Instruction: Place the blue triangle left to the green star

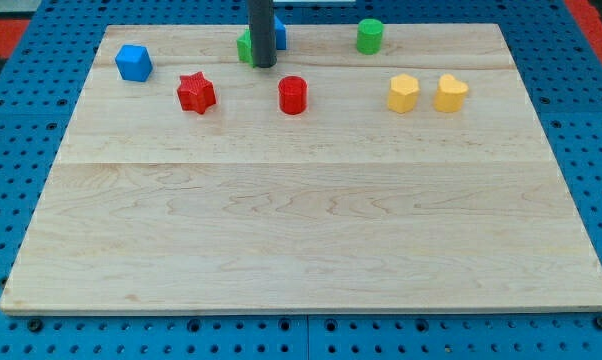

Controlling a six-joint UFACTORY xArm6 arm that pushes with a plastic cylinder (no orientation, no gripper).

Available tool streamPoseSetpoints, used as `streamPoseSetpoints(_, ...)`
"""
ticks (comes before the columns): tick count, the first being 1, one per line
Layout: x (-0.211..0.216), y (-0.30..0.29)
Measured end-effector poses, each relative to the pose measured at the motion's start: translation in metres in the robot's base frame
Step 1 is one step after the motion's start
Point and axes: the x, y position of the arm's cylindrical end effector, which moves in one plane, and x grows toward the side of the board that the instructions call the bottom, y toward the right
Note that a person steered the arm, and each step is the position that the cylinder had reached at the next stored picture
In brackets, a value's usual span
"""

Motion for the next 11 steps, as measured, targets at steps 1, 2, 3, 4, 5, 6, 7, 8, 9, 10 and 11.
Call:
streamPoseSetpoints(1, -0.017, 0.038)
streamPoseSetpoints(2, -0.048, 0.057)
streamPoseSetpoints(3, -0.073, 0.053)
streamPoseSetpoints(4, -0.073, 0.03)
streamPoseSetpoints(5, -0.073, -0.008)
streamPoseSetpoints(6, -0.073, -0.064)
streamPoseSetpoints(7, -0.074, -0.116)
streamPoseSetpoints(8, -0.066, -0.126)
streamPoseSetpoints(9, -0.06, -0.126)
streamPoseSetpoints(10, -0.053, -0.129)
streamPoseSetpoints(11, -0.047, -0.144)
